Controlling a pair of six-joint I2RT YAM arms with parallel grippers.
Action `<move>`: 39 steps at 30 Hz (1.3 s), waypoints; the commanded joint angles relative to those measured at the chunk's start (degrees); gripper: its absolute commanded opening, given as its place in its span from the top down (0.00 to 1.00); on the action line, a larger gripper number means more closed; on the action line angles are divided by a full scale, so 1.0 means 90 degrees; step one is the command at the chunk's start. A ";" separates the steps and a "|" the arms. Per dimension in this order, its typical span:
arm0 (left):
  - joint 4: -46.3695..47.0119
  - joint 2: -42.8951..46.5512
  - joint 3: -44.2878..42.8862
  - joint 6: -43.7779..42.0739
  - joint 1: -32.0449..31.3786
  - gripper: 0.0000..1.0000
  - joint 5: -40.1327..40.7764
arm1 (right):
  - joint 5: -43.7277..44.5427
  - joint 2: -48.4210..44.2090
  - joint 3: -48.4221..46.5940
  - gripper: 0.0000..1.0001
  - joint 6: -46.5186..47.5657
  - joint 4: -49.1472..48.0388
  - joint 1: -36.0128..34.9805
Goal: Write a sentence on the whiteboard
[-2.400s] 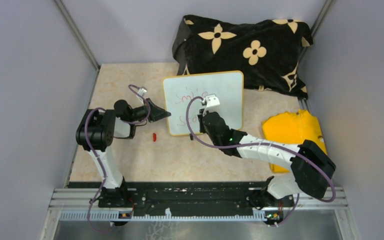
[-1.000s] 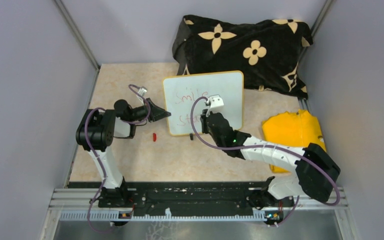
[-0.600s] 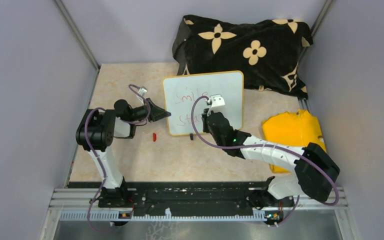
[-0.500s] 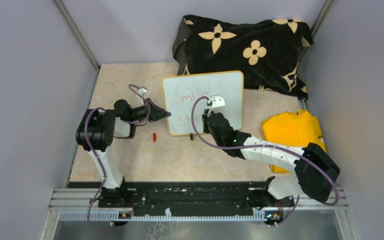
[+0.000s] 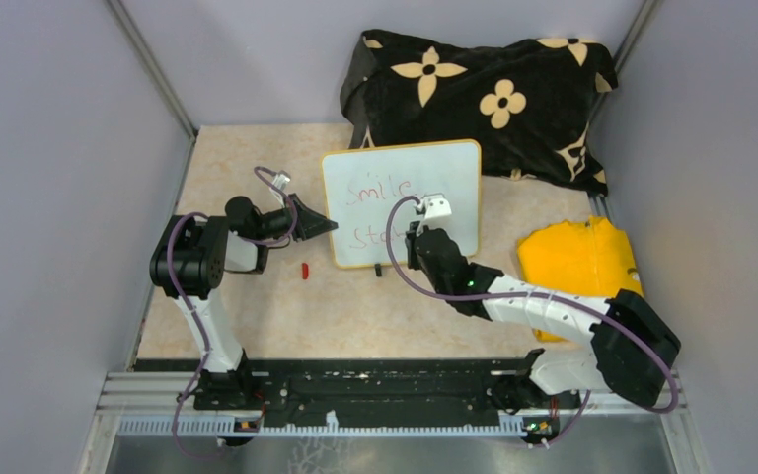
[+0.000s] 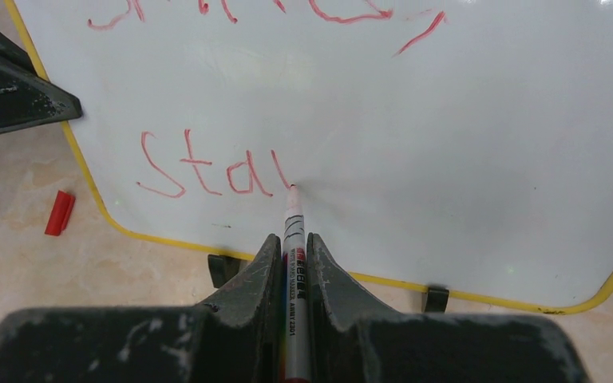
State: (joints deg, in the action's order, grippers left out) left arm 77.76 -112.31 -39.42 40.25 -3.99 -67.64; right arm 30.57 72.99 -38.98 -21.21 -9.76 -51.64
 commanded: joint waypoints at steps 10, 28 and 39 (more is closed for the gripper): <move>-0.0396 -0.0128 -0.0042 -0.0135 -0.0084 0.95 0.0045 | 0.0243 -0.0336 -0.0653 1.00 0.0230 -0.0113 0.0238; -0.0414 -0.0143 -0.0051 -0.0127 -0.0084 0.96 0.0044 | -0.0074 -0.0029 -0.0425 1.00 0.0018 -0.0161 0.0357; -0.0414 -0.0138 -0.0047 -0.0126 -0.0084 0.96 0.0044 | -0.0385 -0.0111 0.0129 1.00 -0.0269 -0.0135 0.0357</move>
State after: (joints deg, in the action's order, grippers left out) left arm 77.45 -112.31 -39.53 40.21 -4.03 -67.61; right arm 27.99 72.79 -39.31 -22.22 -10.24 -48.95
